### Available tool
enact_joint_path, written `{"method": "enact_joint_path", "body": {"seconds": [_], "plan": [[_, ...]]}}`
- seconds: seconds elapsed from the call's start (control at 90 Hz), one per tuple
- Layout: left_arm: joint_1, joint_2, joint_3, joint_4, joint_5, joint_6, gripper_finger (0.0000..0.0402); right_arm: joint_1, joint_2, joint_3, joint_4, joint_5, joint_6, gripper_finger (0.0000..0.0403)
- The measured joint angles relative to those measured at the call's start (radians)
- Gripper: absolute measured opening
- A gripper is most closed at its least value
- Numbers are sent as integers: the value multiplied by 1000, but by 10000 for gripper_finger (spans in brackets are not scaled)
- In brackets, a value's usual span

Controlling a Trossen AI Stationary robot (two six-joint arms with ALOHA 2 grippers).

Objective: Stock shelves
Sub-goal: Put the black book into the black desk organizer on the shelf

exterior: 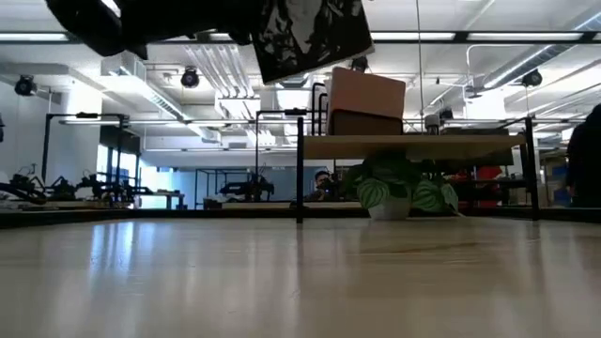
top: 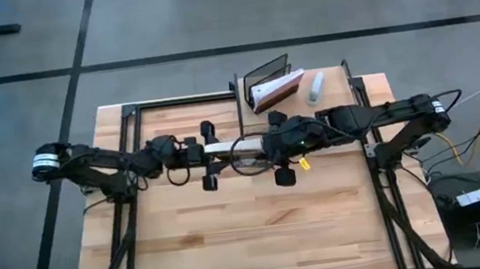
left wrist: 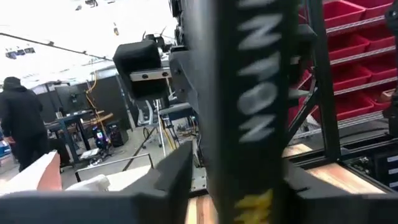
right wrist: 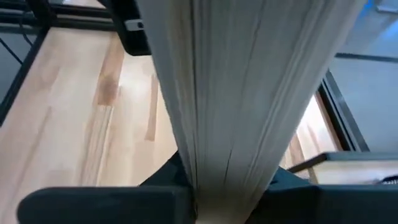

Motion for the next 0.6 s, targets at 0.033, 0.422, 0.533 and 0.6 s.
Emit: {"method": "enact_joint_path", "body": {"seconds": [0.033,0.422,0.533,0.6], "plan": [[0,3,3,-2,0,-1,60,0,-1,0,-7,4,1,55],[1,-8,3,7,-6,-19,37,-1,-7,3,-49,1,-39,66],[2,-10,7,25,-10,-28,35,-2,-9,2,-69,-5,-51,88],[2,-12,6,39,-10,-30,35,-2,-9,2,-75,-6,-55,102]]}}
